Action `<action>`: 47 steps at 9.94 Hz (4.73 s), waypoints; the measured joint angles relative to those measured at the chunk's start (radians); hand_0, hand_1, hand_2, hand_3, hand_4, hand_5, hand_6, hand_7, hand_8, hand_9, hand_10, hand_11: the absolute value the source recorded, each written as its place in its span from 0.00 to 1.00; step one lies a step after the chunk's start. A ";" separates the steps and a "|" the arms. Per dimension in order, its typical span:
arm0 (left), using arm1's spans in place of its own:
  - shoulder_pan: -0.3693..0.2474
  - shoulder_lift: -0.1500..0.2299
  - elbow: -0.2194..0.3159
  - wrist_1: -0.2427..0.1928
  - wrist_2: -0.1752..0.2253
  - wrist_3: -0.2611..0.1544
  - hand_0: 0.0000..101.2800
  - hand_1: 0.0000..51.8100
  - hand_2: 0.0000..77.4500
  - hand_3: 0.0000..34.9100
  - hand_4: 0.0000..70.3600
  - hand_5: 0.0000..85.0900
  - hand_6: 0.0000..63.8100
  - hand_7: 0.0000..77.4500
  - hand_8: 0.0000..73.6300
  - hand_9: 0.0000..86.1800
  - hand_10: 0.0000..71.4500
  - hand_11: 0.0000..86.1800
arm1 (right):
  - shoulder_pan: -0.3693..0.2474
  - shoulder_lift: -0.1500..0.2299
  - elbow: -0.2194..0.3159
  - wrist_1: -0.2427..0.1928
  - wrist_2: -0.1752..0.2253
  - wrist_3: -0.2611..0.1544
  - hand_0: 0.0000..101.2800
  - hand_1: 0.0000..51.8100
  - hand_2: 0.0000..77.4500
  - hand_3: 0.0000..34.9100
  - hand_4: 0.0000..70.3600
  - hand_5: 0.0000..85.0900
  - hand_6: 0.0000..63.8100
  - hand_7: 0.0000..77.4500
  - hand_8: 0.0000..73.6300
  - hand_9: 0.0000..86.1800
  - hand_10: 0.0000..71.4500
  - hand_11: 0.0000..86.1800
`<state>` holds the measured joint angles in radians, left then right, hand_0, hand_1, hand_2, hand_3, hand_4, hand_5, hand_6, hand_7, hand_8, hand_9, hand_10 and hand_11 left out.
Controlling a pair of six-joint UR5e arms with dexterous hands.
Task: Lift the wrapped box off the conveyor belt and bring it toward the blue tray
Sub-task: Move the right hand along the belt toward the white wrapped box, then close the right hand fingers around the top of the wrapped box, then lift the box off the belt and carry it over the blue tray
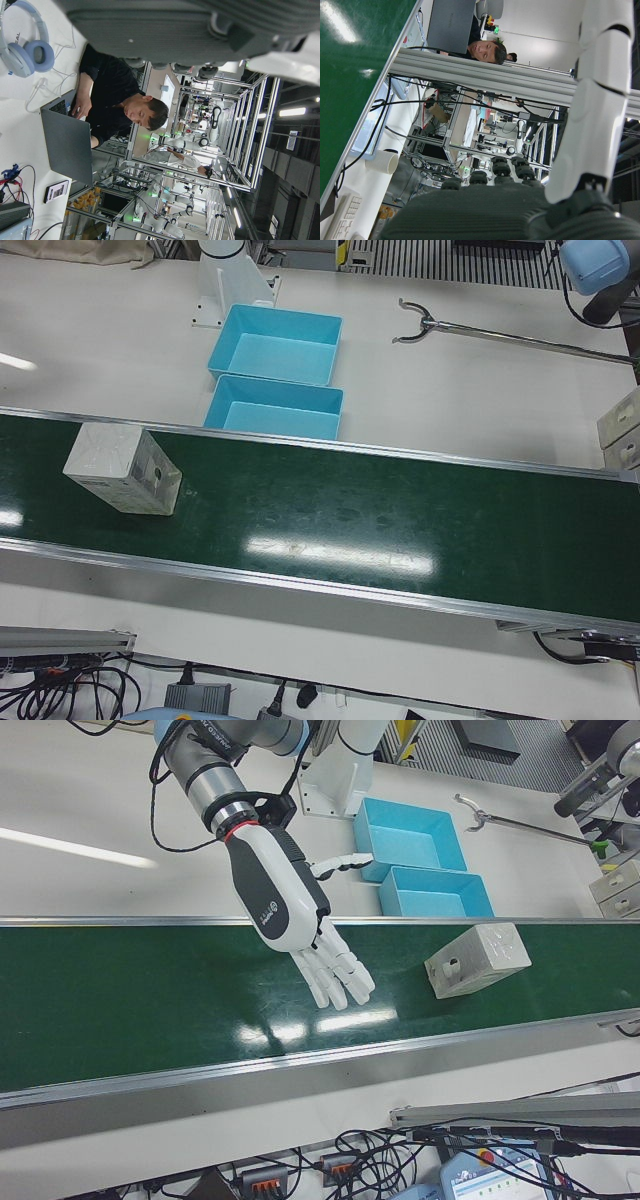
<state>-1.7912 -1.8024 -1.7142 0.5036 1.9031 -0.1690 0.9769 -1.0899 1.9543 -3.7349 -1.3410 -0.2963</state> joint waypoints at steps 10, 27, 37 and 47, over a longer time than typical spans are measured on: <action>0.000 0.000 0.000 0.000 0.000 0.000 0.00 0.00 0.01 0.00 0.00 0.01 0.00 0.00 0.00 0.00 0.01 0.00 | -0.055 0.066 -0.156 0.090 0.011 -0.008 0.44 0.22 0.15 0.07 0.04 0.04 0.00 0.00 0.02 0.02 0.00 0.02; 0.000 0.000 0.000 0.000 0.000 0.000 0.00 0.00 0.01 0.00 0.00 0.01 0.00 0.01 0.00 0.00 0.01 0.00 | -0.121 0.120 -0.265 0.152 0.056 -0.030 0.45 0.21 0.16 0.12 0.06 0.07 0.00 0.01 0.01 0.02 0.00 0.02; 0.000 0.000 0.000 0.000 0.000 0.000 0.00 0.00 0.01 0.00 0.00 0.01 0.00 0.00 0.00 0.00 0.01 0.00 | -0.133 0.119 -0.267 0.158 0.100 -0.027 0.42 0.16 0.26 0.04 0.18 0.35 0.27 0.31 0.27 0.09 0.21 0.01; 0.000 0.000 0.000 0.000 0.000 0.000 0.00 0.00 0.01 0.00 0.00 0.01 0.00 0.01 0.00 0.00 0.00 0.00 | -0.145 0.125 -0.052 0.151 0.145 -0.027 0.41 0.00 0.40 0.00 0.32 0.75 0.92 0.41 0.92 0.61 0.64 0.75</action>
<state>-1.7912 -1.8024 -1.7142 0.5036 1.9030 -0.1690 0.8323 -0.9652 1.9024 -3.5842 -1.1957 -0.3236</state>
